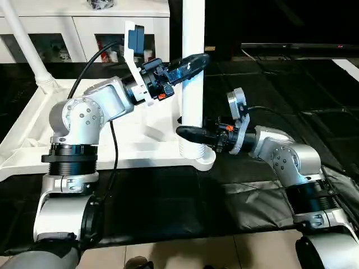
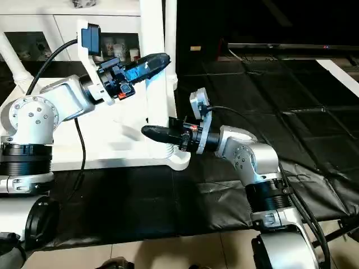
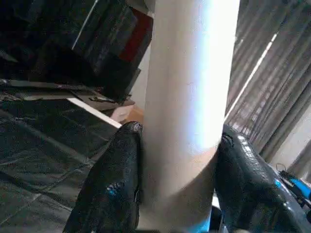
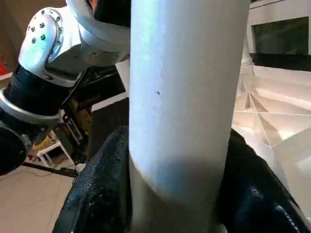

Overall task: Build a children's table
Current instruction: Pick table leg

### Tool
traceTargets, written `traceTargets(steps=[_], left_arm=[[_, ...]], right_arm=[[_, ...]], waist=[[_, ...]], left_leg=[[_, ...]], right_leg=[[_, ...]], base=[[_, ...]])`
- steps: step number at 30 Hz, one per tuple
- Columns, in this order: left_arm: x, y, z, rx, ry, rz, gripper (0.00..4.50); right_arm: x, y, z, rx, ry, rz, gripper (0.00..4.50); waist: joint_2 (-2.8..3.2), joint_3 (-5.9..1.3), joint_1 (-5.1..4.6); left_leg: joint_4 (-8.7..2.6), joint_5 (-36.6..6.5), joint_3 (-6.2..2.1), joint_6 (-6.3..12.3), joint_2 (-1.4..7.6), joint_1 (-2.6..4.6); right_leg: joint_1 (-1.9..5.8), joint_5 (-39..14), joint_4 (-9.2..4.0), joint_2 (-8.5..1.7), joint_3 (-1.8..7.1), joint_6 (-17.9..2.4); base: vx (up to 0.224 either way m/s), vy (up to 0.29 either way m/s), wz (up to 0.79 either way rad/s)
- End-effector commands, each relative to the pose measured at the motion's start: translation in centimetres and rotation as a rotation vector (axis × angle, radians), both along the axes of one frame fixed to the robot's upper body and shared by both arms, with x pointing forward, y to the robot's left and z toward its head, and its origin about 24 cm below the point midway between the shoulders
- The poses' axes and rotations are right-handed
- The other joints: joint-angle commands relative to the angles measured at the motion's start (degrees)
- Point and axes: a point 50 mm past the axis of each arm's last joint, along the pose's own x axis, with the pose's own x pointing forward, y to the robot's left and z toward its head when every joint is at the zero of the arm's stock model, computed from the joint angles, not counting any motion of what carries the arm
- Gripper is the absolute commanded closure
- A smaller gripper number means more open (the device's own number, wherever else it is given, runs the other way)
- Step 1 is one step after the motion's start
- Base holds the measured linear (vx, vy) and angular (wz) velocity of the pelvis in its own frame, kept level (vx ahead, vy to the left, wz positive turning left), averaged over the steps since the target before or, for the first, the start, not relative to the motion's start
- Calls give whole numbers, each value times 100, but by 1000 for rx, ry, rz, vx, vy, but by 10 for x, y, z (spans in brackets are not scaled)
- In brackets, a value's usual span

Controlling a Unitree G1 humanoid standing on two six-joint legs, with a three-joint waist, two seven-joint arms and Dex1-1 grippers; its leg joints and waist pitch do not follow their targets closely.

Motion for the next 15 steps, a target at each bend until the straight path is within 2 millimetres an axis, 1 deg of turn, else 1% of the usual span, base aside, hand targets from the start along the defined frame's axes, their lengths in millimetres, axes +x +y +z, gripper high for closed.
traceTargets(steps=[1, 2, 3, 4, 6, 7, 8, 10, 11, 12, 13, 15], left_arm=[[6, 6, 1, 17, -6, 89, 264], [7, 7, 1, 20, -10, 106, 264], [7, 7, 2, 23, -14, 127, 264], [7, 7, 2, 23, -14, 127, 264], [10, 9, 3, 42, -26, 178, 264], [11, 10, 3, 58, -33, 214, 265], [12, 10, 2, 89, -45, 246, 267], [14, 10, 0, 151, -72, 305, 268], [15, 7, 0, 192, -99, 350, 268], [15, 7, 0, 192, -99, 350, 268], [15, 6, 0, 207, -111, 367, 268], [15, 2, 2, 222, -127, 381, 268]], right_arm=[[4, -3, 1, -51, -37, -39, 252], [5, -3, 1, -54, -42, -61, 217], [9, -4, 2, -53, -61, -102, 196], [9, -4, 2, -53, -61, -102, 182], [13, -7, 3, -52, -82, -158, 174], [14, -9, 3, -60, -111, -185, 162], [14, -10, 4, -61, -124, -198, 140], [17, -12, 5, -80, -169, -293, 137], [18, -14, 3, -140, -150, -358, 135], [18, -14, 3, -140, -150, -358, 127], [19, -15, 2, -154, -146, -373, 100], [20, -17, 6, -142, -174, -406, 92]], waist=[[3, -591, 18], [0, -593, 12], [4, -591, 9], [3, -589, 4], [-1, -591, 0], [-13, -594, 2], [-31, -592, -7], [-19, -593, -10], [-45, -583, -25], [-29, -593, -18], [-44, -593, -20], [-37, -593, -11]], left_leg=[[-368, -423, -95, 156, 228, 36], [-369, -411, -97, 152, 232, 39], [-368, -439, -97, 125, 234, 37], [-368, -457, -95, 108, 231, 38], [-368, -459, -92, 100, 215, 42], [-368, -440, -95, 100, 221, 36], [-368, -408, -92, 114, 222, 36], [-369, -345, -98, 126, 225, 35], [-378, -292, -103, 128, 229, 39], [-371, -256, -99, 111, 224, 47], [-370, -269, -92, 116, 223, 40], [-371, -321, -87, 123, 225, 41]], right_leg=[[431, -1845, -402, -491, 455, -124], [426, -1826, -397, -483, 455, -121], [414, -1855, -398, -498, 454, -122], [417, -1875, -404, -491, 451, -108], [425, -1907, -411, -485, 449, -63], [426, -1884, -398, -490, 452, -54], [424, -1853, -399, -482, 453, -28], [416, -1808, -385, -482, 457, -6], [408, -1801, -397, -474, 464, 12], [414, -1772, -378, -481, 465, -3], [420, -1779, -379, -489, 466, -11], [420, -1810, -386, -497, 469, -11]], base=[[0, 0, 0], [0, 0, 0], [0, 0, 0], [0, 0, 0], [0, 0, 0], [0, 0, 0], [0, 0, 0], [0, 0, 0], [0, 0, 0], [0, 0, 0], [0, 0, 0], [0, 0, 0]])
